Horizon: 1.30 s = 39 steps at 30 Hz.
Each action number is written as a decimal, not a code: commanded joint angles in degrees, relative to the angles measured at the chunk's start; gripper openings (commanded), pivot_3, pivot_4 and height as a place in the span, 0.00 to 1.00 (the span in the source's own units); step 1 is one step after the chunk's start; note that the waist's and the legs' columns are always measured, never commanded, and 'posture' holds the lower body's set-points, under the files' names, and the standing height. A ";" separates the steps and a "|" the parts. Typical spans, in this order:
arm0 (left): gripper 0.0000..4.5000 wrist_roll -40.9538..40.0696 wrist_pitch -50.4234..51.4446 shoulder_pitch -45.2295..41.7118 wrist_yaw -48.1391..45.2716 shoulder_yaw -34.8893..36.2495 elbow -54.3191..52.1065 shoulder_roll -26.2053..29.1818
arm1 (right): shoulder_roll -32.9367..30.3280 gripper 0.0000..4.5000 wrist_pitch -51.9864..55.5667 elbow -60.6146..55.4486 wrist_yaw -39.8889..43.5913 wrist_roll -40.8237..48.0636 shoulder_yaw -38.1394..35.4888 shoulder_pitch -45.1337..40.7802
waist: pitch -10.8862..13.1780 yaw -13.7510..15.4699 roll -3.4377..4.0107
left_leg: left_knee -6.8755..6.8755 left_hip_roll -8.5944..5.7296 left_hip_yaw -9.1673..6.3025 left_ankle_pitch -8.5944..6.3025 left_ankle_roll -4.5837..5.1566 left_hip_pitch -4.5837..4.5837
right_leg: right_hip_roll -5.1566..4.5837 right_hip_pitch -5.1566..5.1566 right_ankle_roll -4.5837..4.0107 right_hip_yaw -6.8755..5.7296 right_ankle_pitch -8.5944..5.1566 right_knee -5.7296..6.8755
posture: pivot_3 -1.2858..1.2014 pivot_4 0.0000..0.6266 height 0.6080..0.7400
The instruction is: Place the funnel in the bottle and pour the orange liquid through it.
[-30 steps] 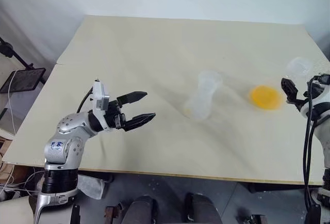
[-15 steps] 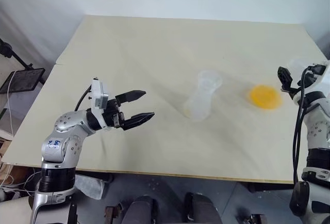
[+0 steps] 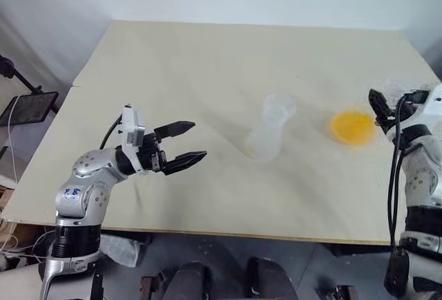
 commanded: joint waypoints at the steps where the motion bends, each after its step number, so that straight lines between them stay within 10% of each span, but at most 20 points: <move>1: 1.00 -0.39 -1.39 0.44 -0.23 -0.14 -0.37 0.42 | -1.76 0.56 2.18 -13.32 0.91 -0.64 2.90 1.43 | 0.00 -0.18 0.00 | -0.01 0.01 -0.01 0.00 0.00 0.01 | 0.01 0.00 0.00 0.00 0.00 0.00 | 0.52 0.24 1.00; 20: 1.00 -0.15 -2.40 -0.73 -0.93 -2.54 1.09 -0.05 | -8.16 0.56 -10.49 -24.62 -6.73 -44.14 23.79 0.78 | 0.01 0.13 -0.02 | 0.01 -0.03 0.01 0.00 -0.04 0.01 | 0.03 0.00 0.00 -0.10 0.00 -0.05 | 0.52 0.24 1.00; 39: 1.00 0.06 -3.67 -1.24 0.42 -2.92 2.05 -0.78 | -7.93 0.56 -21.40 -19.64 -9.34 -62.99 26.26 -0.93 | 0.01 0.11 -0.02 | -0.01 -0.02 0.01 0.01 -0.05 0.01 | 0.04 0.01 0.00 -0.15 0.00 -0.08 | 0.52 0.24 1.00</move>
